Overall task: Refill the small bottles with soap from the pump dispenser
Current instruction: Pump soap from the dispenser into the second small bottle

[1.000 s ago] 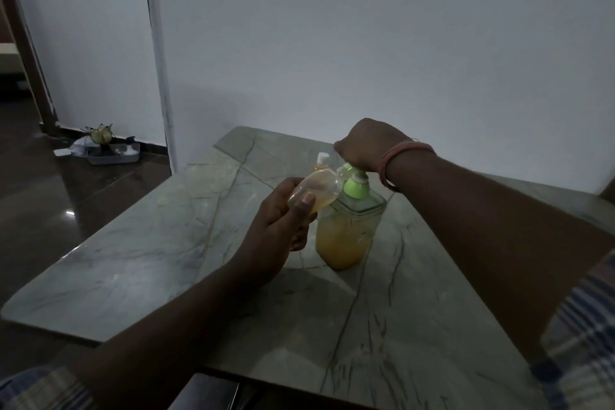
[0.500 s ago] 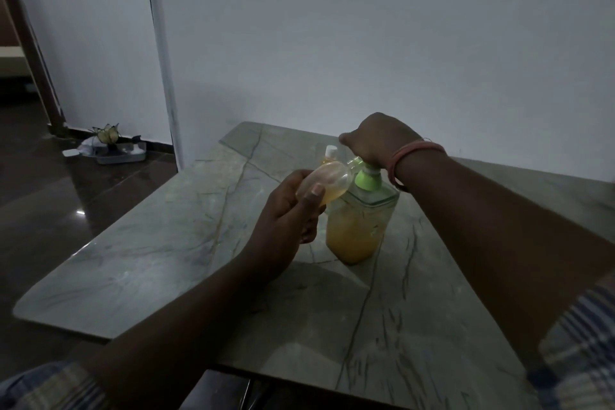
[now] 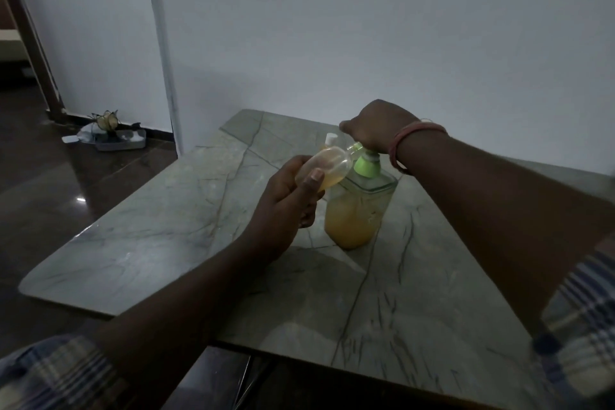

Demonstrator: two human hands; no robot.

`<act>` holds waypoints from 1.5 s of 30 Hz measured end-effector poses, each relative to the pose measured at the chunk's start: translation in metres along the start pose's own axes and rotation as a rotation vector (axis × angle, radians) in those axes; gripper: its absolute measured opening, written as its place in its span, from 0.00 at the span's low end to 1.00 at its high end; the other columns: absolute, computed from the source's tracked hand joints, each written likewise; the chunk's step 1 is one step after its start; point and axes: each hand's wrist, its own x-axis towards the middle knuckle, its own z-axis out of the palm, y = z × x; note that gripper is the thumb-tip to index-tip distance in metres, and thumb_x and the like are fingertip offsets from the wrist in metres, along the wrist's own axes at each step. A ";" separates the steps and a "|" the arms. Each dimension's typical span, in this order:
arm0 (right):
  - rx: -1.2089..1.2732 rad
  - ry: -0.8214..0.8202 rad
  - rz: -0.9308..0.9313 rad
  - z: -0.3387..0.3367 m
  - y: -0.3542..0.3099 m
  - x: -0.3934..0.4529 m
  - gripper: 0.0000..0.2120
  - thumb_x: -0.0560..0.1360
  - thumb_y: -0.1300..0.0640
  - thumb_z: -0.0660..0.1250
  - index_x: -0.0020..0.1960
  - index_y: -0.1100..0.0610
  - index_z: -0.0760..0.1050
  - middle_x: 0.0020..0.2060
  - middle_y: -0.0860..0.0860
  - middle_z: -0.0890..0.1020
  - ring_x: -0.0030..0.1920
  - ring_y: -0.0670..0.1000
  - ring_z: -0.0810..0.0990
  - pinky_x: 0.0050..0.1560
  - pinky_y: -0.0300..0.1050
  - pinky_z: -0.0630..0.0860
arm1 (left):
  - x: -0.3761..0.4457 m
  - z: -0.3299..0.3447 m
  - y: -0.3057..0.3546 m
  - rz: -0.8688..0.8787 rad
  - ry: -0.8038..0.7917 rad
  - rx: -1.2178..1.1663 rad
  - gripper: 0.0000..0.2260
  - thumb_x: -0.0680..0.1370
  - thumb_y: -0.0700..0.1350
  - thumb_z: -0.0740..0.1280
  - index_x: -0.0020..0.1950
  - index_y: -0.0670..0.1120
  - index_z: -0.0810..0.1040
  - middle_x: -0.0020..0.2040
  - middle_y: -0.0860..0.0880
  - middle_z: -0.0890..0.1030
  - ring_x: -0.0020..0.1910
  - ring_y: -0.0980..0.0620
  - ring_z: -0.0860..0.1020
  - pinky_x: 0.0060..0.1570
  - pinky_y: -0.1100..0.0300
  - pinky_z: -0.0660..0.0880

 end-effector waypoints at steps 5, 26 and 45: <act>0.040 0.087 0.007 0.004 0.001 0.009 0.18 0.76 0.46 0.63 0.33 0.56 0.71 0.31 0.52 0.75 0.39 0.56 0.77 0.39 0.45 0.69 | 0.001 0.000 0.001 0.004 0.005 -0.009 0.15 0.81 0.49 0.60 0.64 0.41 0.73 0.36 0.51 0.74 0.27 0.56 0.68 0.25 0.63 0.66; -0.011 0.097 0.004 -0.004 -0.003 0.005 0.13 0.75 0.49 0.64 0.34 0.55 0.70 0.33 0.52 0.76 0.37 0.54 0.77 0.39 0.45 0.70 | 0.001 0.002 0.001 -0.013 0.001 -0.021 0.17 0.80 0.51 0.61 0.65 0.42 0.73 0.35 0.50 0.74 0.28 0.55 0.68 0.26 0.62 0.66; 0.032 0.053 0.020 -0.003 -0.003 0.002 0.13 0.76 0.52 0.64 0.34 0.55 0.71 0.31 0.51 0.76 0.35 0.53 0.77 0.37 0.43 0.69 | 0.001 0.002 0.002 -0.029 0.000 -0.008 0.18 0.80 0.51 0.62 0.64 0.41 0.72 0.35 0.50 0.74 0.27 0.56 0.68 0.25 0.63 0.67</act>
